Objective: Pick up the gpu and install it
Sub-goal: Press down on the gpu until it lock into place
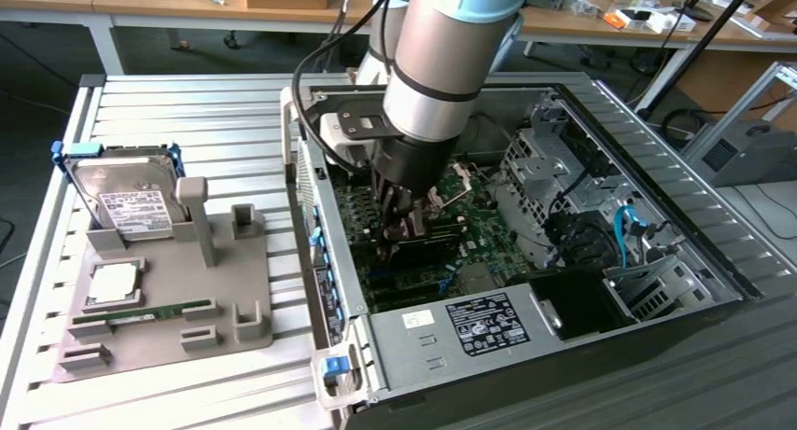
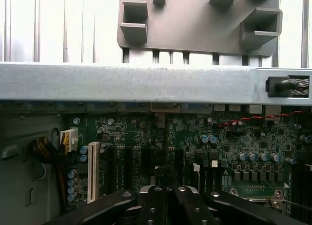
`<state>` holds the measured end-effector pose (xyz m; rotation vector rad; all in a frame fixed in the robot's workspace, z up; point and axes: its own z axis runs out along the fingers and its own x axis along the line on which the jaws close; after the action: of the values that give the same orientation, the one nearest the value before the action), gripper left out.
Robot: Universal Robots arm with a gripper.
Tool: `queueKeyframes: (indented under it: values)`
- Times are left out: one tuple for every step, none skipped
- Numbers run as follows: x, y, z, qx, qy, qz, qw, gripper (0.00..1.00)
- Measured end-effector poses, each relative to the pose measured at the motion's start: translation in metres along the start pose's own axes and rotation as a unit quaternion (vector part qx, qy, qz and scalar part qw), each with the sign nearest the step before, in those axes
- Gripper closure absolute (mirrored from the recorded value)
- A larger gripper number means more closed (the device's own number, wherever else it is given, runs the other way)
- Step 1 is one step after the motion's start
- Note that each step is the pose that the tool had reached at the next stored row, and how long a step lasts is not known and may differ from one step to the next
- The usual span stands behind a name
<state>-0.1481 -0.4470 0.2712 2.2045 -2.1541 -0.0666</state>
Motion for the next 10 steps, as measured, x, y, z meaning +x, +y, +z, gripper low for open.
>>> queueKeyframes:
  values:
    - [0.0,0.0005,0.0004,-0.0002,0.0,0.0,1.0,0.9]
    - [0.0001,0.0006,0.0007,-0.0003,0.0001,0.0,1.0,0.9]
    - [0.0002,0.0007,0.0011,-0.0003,0.0001,0.0,1.0,0.9]
    - [0.0003,0.0006,0.0016,-0.0003,0.0002,0.0,1.0,0.9]
    - [0.0004,0.0006,0.0023,-0.0003,0.0003,0.0,1.0,0.9]
    - [0.0006,0.0005,0.0029,-0.0005,0.0004,0.0,1.0,0.9]
    - [0.0009,0.0001,0.0035,-0.0005,0.0002,0.0,1.0,0.9]
    - [0.0012,-0.0004,0.0039,-0.0004,-0.0003,0.0,1.0,0.9]
    - [0.0012,-0.0006,0.004,-0.0003,-0.0007,0.0,1.0,0.9]
    - [0.0016,-0.0006,0.0039,-0.0003,-0.0011,0.0,1.0,0.9]
